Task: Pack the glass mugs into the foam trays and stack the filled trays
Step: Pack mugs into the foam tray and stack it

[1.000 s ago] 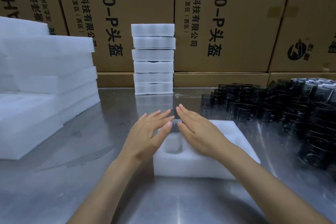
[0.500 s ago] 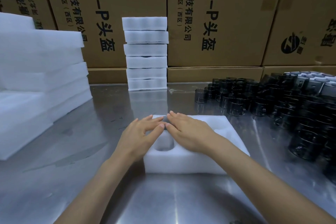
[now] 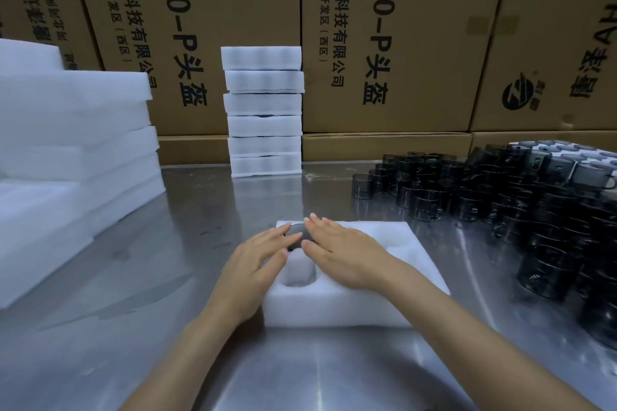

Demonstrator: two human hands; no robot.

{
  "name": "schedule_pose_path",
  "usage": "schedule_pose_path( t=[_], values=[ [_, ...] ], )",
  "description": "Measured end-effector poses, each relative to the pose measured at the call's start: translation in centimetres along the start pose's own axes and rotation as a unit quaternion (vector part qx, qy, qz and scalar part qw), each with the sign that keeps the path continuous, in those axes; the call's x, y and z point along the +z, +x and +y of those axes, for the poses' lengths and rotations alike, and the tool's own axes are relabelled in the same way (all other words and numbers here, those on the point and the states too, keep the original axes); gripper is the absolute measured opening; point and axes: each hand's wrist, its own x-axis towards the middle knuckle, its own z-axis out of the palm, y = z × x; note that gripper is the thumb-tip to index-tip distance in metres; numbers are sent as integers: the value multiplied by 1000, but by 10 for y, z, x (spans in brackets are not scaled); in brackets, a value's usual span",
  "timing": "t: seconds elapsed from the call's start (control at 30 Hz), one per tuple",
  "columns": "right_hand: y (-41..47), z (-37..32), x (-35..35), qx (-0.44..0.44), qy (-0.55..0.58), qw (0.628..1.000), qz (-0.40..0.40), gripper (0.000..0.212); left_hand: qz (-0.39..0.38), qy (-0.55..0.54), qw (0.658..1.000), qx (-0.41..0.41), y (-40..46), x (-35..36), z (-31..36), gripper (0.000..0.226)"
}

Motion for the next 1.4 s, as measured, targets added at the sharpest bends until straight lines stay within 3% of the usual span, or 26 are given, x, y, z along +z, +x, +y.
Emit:
schedule_pose_path(
  t=[0.1, 0.17, 0.23, 0.37, 0.53, 0.67, 0.77, 0.97, 1.1, 1.2, 1.3, 1.4],
  values=[
    [2, 3, -3, 15, 99, 994, 36, 51, 75, 76, 993, 53, 0, -4, 4, 45],
    [3, 9, -8, 27, 240, 965, 100, 45, 78, 70, 993, 47, -2, -5, 6, 50],
    [3, 24, -18, 49, 302, 932, 193, 34, 79, 61, 994, 38, -2, -5, 7, 51],
    [6, 89, -36, 181, 280, 883, 331, 32, 83, 52, 995, 25, -3, -3, 8, 36],
    [-4, 162, -12, 272, 131, 903, 305, 54, 104, 43, 993, 36, -3, 0, 8, 47],
    [-5, 184, 0, 266, 81, 906, 319, 57, 114, 42, 991, 56, 1, 0, 8, 45],
    [2, 183, -1, 280, 41, 915, 287, 52, 119, 41, 990, 64, 3, 1, 6, 44],
    [-2, 180, 0, 279, 78, 893, 345, 11, 121, 40, 990, 59, 4, 1, 5, 44],
    [-8, 173, 2, 228, 85, 898, 368, 15, 121, 33, 991, 55, 2, 2, 7, 46],
    [-13, 164, 2, 219, 144, 863, 433, 24, 114, 31, 992, 48, 1, 1, 9, 48],
    [-20, 149, -7, 194, 224, 818, 493, 57, 112, 32, 992, 44, 1, 1, 9, 49],
    [-23, 121, -26, 123, 243, 804, 529, 53, 109, 40, 992, 42, 1, 1, 9, 50]
  ],
)
